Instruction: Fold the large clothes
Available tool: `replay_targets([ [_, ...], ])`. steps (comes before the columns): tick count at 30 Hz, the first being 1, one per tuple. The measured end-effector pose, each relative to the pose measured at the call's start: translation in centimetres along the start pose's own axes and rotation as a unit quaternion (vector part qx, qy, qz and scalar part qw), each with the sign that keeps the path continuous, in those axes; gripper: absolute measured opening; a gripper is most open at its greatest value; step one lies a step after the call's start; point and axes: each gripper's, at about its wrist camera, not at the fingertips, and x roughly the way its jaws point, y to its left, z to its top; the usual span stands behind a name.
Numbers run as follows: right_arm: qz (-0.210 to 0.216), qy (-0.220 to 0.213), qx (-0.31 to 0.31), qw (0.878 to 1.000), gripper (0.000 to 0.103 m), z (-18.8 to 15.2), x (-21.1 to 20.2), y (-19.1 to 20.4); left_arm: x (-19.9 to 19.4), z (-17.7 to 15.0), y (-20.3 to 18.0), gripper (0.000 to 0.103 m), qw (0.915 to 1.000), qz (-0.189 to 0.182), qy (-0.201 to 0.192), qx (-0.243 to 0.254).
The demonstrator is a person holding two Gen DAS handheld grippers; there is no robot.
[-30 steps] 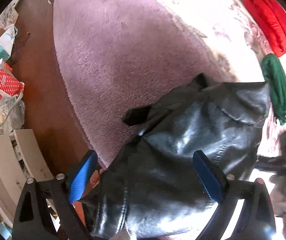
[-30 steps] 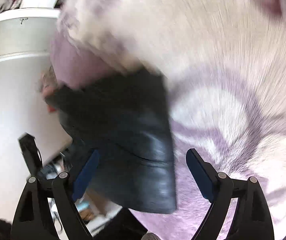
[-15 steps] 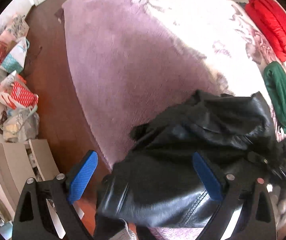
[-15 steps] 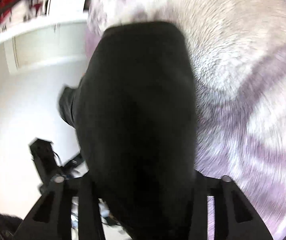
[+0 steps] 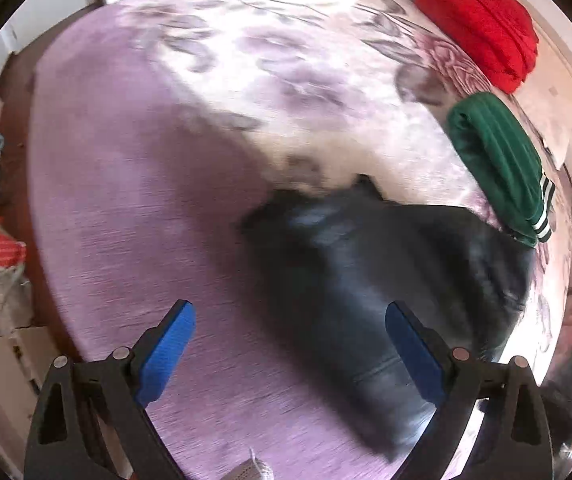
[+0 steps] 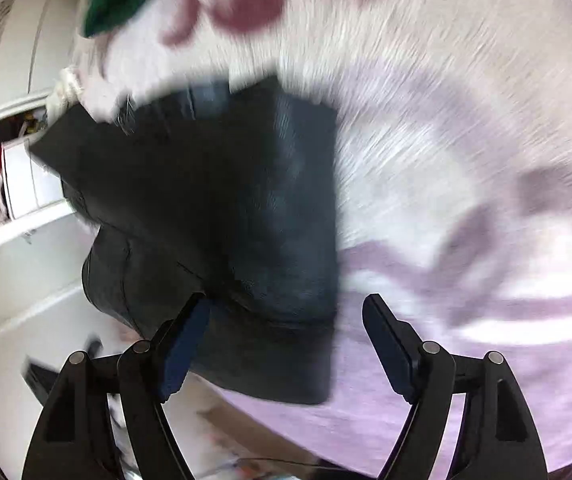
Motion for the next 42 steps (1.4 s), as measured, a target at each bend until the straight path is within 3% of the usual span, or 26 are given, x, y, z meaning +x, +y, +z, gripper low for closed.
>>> replay_targets([
  [3,0.023,-0.043,-0.062,0.997,0.080,1.1,-3.4,3.9,2.8,0.7,-1.9,0.098,0.9999,0.009,0.007,0.002],
  [4,0.029,-0.042,-0.083,0.995,0.072,1.0,-4.2,5.4,3.7,0.7,-2.2,0.098,0.9998,0.017,0.010,0.004],
  [7,0.028,-0.003,-0.158,0.987,0.032,3.5,-1.6,10.7,6.4,0.3,-2.5,0.098,0.9982,0.044,0.035,0.023],
  [11,-0.059,0.022,-0.199,0.978,0.026,4.7,5.1,17.0,7.0,-0.5,-1.1,0.099,0.9970,0.050,0.039,0.045],
  [15,-0.100,0.037,-0.193,0.975,0.025,5.1,8.8,18.2,7.0,-0.9,0.0,0.099,0.9974,0.041,0.045,0.038],
  [19,-0.100,0.054,-0.201,0.973,0.026,2.7,8.3,18.6,5.1,-1.4,0.4,0.097,0.9981,0.035,0.047,0.019],
  [22,-0.038,0.057,-0.183,0.981,0.031,3.2,7.0,19.4,2.1,-2.8,2.1,0.097,0.9988,0.012,0.034,-0.032],
  [24,-0.006,0.036,-0.165,0.986,0.054,2.2,4.3,17.7,1.3,-3.8,3.6,0.097,0.9964,-0.013,0.039,-0.074],
  [25,-0.001,0.024,-0.153,0.988,0.074,1.6,3.2,16.3,1.6,-4.0,4.2,0.097,0.9945,-0.027,0.047,-0.090],
  [26,0.004,0.015,-0.136,0.991,0.085,0.9,2.4,14.6,2.5,-4.3,4.8,0.097,0.9910,-0.050,0.063,-0.107],
  [28,0.032,0.033,-0.106,0.993,0.085,-0.5,3.0,11.4,4.6,-4.4,5.4,0.097,0.9835,-0.084,0.085,-0.136],
  [31,0.086,0.068,-0.047,0.993,0.085,-1.3,7.2,5.6,6.5,-4.2,6.1,0.097,0.9731,-0.140,0.082,-0.164],
  [34,0.171,0.100,0.003,0.980,0.085,-1.8,12.1,2.5,7.9,-3.3,6.3,0.097,0.9672,-0.163,0.075,-0.179],
  [36,0.248,0.105,0.023,0.963,0.085,-1.4,14.7,2.2,7.8,-2.9,6.0,0.097,0.9683,-0.166,0.065,-0.176],
  [38,0.275,0.093,0.022,0.957,0.087,-0.9,16.1,3.1,7.6,-2.5,5.5,0.097,0.9695,-0.166,0.054,-0.172],
  [40,0.271,0.081,0.012,0.959,0.087,-0.6,17.0,4.7,7.3,-2.4,5.2,0.096,0.9702,-0.165,0.044,-0.173],
  [42,0.267,0.067,0.002,0.961,0.085,-0.7,17.2,5.9,7.0,-1.9,4.7,0.076,0.9720,-0.159,0.029,-0.171],
])
